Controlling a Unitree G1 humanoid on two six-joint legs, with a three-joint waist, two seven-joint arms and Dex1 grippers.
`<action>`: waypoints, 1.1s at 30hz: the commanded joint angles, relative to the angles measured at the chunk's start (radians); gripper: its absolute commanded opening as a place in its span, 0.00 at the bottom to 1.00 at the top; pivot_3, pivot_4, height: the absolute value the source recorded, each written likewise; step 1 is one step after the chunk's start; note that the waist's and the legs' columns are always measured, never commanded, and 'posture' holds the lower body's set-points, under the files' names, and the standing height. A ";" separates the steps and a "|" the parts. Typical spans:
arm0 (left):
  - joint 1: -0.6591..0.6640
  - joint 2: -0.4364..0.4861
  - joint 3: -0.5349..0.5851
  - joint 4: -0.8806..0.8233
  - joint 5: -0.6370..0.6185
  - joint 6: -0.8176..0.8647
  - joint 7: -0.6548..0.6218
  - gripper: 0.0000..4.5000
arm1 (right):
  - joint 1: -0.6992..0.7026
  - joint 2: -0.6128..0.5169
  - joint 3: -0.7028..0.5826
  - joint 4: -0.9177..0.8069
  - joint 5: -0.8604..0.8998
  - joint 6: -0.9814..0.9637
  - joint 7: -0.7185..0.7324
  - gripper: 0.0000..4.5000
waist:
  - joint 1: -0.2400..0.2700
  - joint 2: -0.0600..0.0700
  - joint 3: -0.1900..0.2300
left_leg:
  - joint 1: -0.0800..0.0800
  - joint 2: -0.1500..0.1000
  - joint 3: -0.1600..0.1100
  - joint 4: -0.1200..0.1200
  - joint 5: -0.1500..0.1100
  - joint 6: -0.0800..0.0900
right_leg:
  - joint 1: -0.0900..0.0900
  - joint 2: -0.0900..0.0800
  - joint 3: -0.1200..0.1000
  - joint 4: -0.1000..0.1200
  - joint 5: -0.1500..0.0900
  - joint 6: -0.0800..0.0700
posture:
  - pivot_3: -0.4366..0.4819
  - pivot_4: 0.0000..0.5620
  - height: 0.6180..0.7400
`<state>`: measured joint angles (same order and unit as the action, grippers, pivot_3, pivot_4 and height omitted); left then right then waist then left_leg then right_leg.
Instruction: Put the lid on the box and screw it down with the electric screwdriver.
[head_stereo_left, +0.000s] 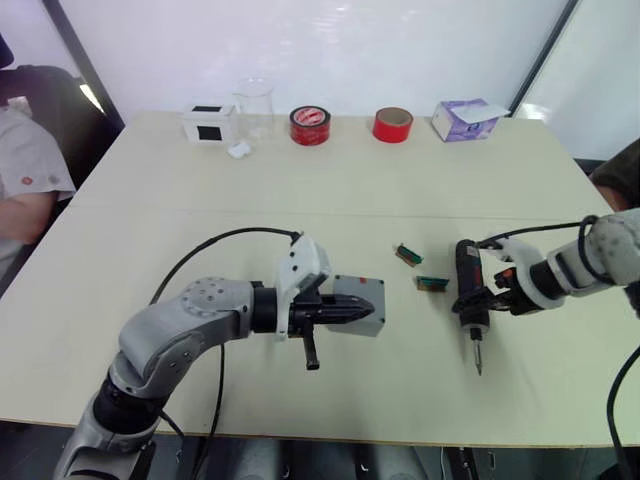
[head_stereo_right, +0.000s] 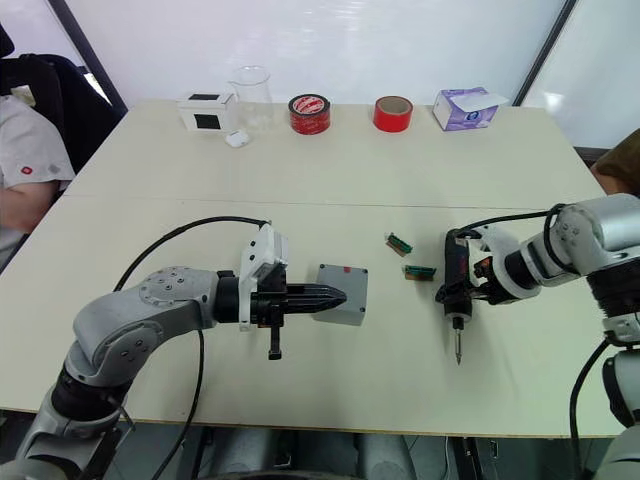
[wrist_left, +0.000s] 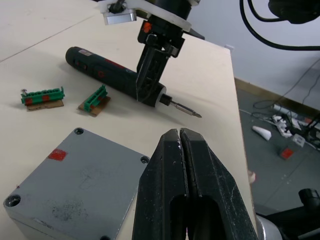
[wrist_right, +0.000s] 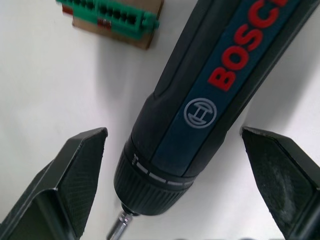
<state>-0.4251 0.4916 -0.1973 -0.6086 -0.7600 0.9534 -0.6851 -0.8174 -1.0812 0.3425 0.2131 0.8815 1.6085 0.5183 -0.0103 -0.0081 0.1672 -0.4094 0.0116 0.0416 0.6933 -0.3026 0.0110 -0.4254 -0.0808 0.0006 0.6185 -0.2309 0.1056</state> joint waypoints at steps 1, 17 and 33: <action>0.000 0.005 0.025 -0.018 -0.008 -0.015 0.008 0.00 | 0.022 0.031 0.024 0.002 -0.102 -0.027 0.019 0.82 | 0.000 -0.003 -0.001 | 0.001 0.000 0.000 0.000 0.000 0.000 | 0.001 0.000 0.000 0.000 0.000 0.000 | 0.48 0.27 1.00; -0.033 -0.007 0.042 0.084 0.002 -0.056 -0.015 0.00 | -0.179 0.125 -0.456 0.262 -0.331 -0.375 -0.136 0.39 | -0.001 0.001 0.001 | 0.000 -0.002 0.004 0.001 0.000 0.000 | -0.001 -0.001 0.004 -0.002 0.002 -0.001 | 0.48 0.27 1.00; -0.192 -0.068 0.081 0.348 0.039 -0.113 -0.052 0.00 | 0.023 0.707 -0.690 0.053 -0.760 -1.791 -0.599 0.39 | -0.005 0.002 0.002 | 0.001 -0.003 0.008 -0.009 0.007 -0.012 | -0.005 -0.001 0.009 -0.003 0.008 0.008 | 0.48 0.27 1.00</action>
<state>-0.5997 0.4304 -0.1251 -0.2409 -0.7269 0.8557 -0.7425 -0.7135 -0.3588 -0.3164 0.2076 0.2048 -0.0160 0.0146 -0.0152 -0.0058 0.1689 -0.4085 0.0083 0.0500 0.6844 -0.2954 -0.0014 -0.4301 -0.0824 0.0096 0.6152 -0.2234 0.1137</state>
